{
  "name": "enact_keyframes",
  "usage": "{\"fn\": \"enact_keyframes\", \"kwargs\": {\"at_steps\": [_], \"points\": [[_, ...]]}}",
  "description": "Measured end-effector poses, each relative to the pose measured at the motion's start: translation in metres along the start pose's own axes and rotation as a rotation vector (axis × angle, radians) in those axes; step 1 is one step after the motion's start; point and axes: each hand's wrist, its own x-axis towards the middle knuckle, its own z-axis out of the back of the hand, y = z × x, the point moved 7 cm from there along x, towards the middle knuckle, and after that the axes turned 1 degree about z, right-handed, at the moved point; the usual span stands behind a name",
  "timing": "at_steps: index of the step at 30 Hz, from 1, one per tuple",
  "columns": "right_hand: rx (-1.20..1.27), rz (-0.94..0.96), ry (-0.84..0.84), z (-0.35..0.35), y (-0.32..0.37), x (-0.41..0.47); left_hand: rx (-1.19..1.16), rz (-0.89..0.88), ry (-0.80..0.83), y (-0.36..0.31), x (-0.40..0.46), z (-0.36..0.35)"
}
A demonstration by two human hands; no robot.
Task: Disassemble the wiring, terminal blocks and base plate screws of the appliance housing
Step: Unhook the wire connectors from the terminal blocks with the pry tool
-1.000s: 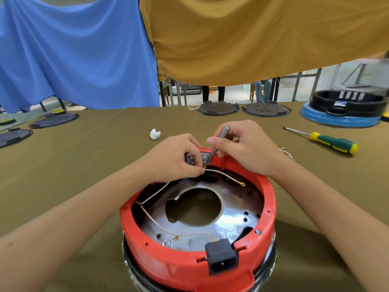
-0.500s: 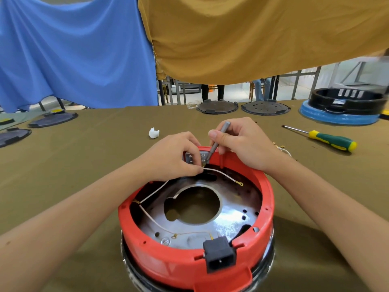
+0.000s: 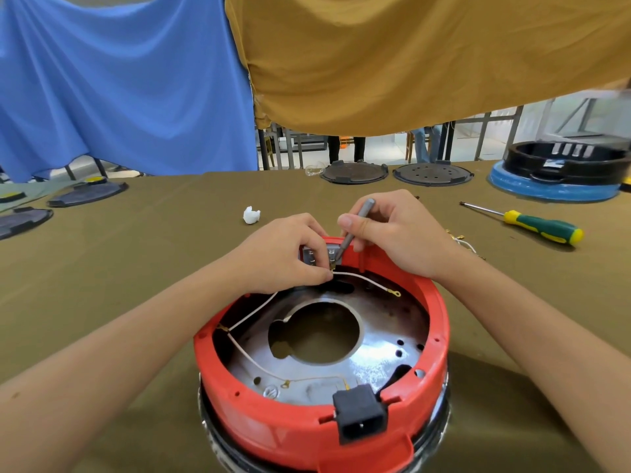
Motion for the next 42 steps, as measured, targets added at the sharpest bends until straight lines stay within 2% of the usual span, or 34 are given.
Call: {"fn": "enact_keyframes", "kwargs": {"at_steps": [4, 12, 16, 23, 36, 42], "points": [[0.005, -0.057, -0.022, 0.0, -0.005, 0.0, -0.006, -0.001, 0.006, 0.0, 0.0, 0.0], [-0.111, 0.058, -0.021, 0.002, 0.008, -0.004, -0.004, 0.004, -0.007, -0.001, 0.0, 0.0], [-0.201, 0.058, 0.034, -0.002, 0.01, -0.003, -0.004, 0.011, -0.004, 0.0, -0.001, 0.0], [-0.117, 0.092, -0.015, 0.001, 0.009, -0.004, 0.002, 0.008, -0.004, 0.0, 0.0, 0.0], [-0.006, -0.051, -0.025, 0.001, -0.005, 0.002, 0.033, 0.007, -0.02, -0.004, -0.001, 0.001], [-0.033, -0.005, -0.041, 0.002, 0.0, -0.001, 0.012, 0.008, -0.011, -0.004, -0.002, 0.001]]}}
